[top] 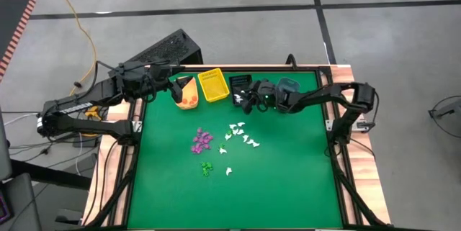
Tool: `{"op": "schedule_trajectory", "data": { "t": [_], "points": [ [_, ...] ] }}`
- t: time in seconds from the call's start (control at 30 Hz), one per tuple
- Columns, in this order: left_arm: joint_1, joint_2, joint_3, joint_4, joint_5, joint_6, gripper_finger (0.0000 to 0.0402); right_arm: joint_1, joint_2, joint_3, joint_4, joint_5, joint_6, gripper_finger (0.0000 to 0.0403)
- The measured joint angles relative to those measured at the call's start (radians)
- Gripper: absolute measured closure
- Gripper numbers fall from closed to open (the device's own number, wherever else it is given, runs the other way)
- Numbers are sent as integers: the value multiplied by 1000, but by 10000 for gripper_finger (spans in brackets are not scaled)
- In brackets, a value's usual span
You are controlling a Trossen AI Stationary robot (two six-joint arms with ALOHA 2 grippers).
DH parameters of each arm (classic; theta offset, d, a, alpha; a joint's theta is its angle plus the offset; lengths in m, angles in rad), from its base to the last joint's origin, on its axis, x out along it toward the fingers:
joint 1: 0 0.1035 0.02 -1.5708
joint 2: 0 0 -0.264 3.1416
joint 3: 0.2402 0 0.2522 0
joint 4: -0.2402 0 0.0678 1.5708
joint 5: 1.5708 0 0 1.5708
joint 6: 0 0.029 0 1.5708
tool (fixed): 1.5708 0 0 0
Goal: Sort Halloween decoration
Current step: Put the white ghost toy into the black bin, then adjust the black bin
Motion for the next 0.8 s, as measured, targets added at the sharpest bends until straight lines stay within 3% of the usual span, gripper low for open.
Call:
{"op": "schedule_trajectory", "data": {
  "t": [0.5,0.8],
  "points": [
    [0,0,0,0,0,0,170,-11,-8,1,-8,47,-2,302],
    [0,0,0,0,2,0,170,48,-144,0,-78,-222,2,300]
  ]
}}
